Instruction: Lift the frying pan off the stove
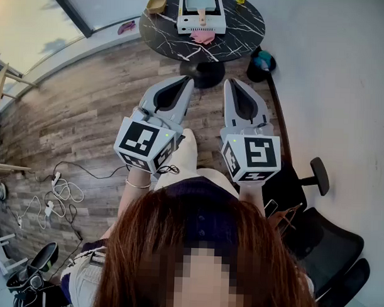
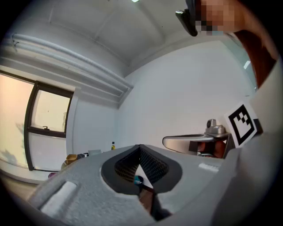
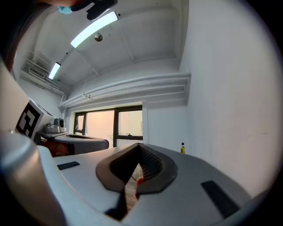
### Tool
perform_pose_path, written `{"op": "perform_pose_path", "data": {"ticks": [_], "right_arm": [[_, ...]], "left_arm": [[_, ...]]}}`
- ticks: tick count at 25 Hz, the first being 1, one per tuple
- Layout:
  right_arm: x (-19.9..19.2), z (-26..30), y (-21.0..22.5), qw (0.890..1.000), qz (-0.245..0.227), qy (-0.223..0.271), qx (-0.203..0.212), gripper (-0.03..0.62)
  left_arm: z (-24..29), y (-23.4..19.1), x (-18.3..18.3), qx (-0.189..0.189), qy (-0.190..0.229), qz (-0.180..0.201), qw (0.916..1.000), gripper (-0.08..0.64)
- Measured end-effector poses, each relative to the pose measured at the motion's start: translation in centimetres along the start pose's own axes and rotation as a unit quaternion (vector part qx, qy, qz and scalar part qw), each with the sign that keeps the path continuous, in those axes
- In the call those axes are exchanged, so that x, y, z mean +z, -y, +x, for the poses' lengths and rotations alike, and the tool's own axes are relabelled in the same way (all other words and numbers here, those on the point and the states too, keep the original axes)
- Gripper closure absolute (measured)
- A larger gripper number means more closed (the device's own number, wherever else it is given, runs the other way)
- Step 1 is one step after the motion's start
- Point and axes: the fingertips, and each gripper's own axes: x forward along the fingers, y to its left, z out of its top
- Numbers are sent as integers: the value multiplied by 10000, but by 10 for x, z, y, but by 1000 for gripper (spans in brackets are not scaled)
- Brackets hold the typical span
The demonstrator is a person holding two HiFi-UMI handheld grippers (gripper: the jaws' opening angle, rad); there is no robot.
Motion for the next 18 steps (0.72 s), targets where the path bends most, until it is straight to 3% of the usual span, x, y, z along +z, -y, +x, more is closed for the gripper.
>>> {"op": "perform_pose_path", "data": {"ticks": [18], "right_arm": [[-6,56,19,9997,166,-161,70,583]], "left_arm": [[48,-39,-7,-51,-139,-172,9997,548]]}}
